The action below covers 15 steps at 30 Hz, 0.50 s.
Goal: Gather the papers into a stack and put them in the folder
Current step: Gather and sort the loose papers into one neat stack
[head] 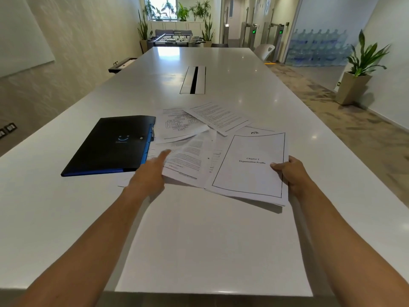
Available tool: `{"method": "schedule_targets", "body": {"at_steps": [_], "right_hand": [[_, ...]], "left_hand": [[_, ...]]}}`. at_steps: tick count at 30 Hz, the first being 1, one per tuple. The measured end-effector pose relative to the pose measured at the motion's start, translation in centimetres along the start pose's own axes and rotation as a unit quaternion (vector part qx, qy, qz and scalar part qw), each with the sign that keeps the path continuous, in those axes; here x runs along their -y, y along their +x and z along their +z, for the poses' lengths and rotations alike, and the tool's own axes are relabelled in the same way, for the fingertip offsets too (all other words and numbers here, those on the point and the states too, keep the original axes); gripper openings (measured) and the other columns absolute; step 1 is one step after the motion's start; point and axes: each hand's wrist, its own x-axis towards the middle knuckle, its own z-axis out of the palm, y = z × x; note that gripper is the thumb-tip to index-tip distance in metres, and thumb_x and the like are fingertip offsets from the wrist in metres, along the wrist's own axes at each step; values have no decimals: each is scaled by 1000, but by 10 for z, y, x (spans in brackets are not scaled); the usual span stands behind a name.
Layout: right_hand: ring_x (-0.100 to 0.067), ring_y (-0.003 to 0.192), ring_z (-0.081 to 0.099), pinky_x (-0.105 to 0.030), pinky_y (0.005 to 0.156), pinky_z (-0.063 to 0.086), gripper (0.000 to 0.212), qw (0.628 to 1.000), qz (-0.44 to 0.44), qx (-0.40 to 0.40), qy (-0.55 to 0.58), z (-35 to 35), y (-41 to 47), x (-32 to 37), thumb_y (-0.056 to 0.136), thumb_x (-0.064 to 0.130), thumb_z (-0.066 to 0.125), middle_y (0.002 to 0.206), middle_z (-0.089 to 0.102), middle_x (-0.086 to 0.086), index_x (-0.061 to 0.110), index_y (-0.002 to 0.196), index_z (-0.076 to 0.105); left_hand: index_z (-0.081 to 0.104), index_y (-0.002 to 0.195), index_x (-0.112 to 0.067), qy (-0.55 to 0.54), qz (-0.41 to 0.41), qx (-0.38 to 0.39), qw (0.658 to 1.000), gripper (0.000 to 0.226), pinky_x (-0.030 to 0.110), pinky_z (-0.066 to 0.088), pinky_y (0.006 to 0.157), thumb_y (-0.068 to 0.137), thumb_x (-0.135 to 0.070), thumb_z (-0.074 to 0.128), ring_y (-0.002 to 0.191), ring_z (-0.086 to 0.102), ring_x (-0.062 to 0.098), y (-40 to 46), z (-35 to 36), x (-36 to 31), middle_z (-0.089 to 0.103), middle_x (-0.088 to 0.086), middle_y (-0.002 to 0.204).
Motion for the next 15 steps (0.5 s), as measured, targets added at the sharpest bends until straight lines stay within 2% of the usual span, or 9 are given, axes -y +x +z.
{"method": "schedule_targets", "body": {"at_steps": [2, 4, 6, 8, 12, 14, 15], "right_hand": [[-17, 76, 72, -19, 56, 56, 37, 1000, -1, 6, -1, 0, -3, 1, 88, -10, 62, 100, 70, -14, -6, 124, 54], [-22, 81, 72, -23, 57, 58, 36, 1000, 4, 14, 2, -1, -4, 1, 88, -9, 62, 103, 71, -15, -5, 123, 55], [-26, 85, 72, -27, 58, 59, 35, 1000, 7, 23, 0, -1, -6, 1, 88, -7, 62, 108, 71, -17, -4, 123, 56], [-24, 81, 74, -28, 57, 59, 33, 1000, 6, 31, -3, 0, -8, 3, 89, -7, 63, 106, 71, -17, -3, 121, 57], [-25, 79, 74, -32, 57, 60, 29, 999, 8, 43, -8, 7, -10, 8, 89, -5, 63, 105, 71, -17, 0, 118, 58], [-29, 82, 73, -36, 61, 60, 28, 999, 10, 48, -11, 12, -12, 9, 89, -4, 63, 108, 71, -19, 0, 117, 57], [-32, 85, 73, -39, 66, 61, 30, 999, 12, 51, -9, 14, -12, 9, 89, -4, 62, 109, 70, -20, -1, 119, 57]], "left_hand": [[42, 140, -31, 12, -18, -48, 999, 65, 43, 56, 76, 85, -10, 70, 98, 64, 26, 2, -3, -1, 65, 9, 111], [56, 128, -24, 9, -28, -73, 997, 38, 42, 56, 76, 92, -14, 64, 94, 64, 25, 5, -9, -6, 68, 11, 109], [62, 123, -21, 1, -38, -80, 996, 31, 42, 56, 78, 93, -16, 64, 93, 65, 26, 7, -17, -14, 69, 12, 109], [64, 121, -19, -25, -40, -88, 995, 28, 43, 58, 80, 93, -18, 65, 94, 66, 27, 7, -30, -23, 69, 11, 109], [66, 104, -18, -71, 12, -107, 992, 13, 44, 58, 78, 92, -19, 61, 87, 65, 26, 4, -62, -46, 70, 9, 102], [60, 88, -22, -90, 42, -121, 988, 7, 36, 55, 66, 92, -18, 57, 76, 63, 23, 2, -76, -63, 67, 8, 95], [58, 84, -23, -99, 55, -131, 985, 9, 30, 49, 58, 91, -18, 55, 68, 60, 19, 0, -79, -72, 66, 6, 90]]}}
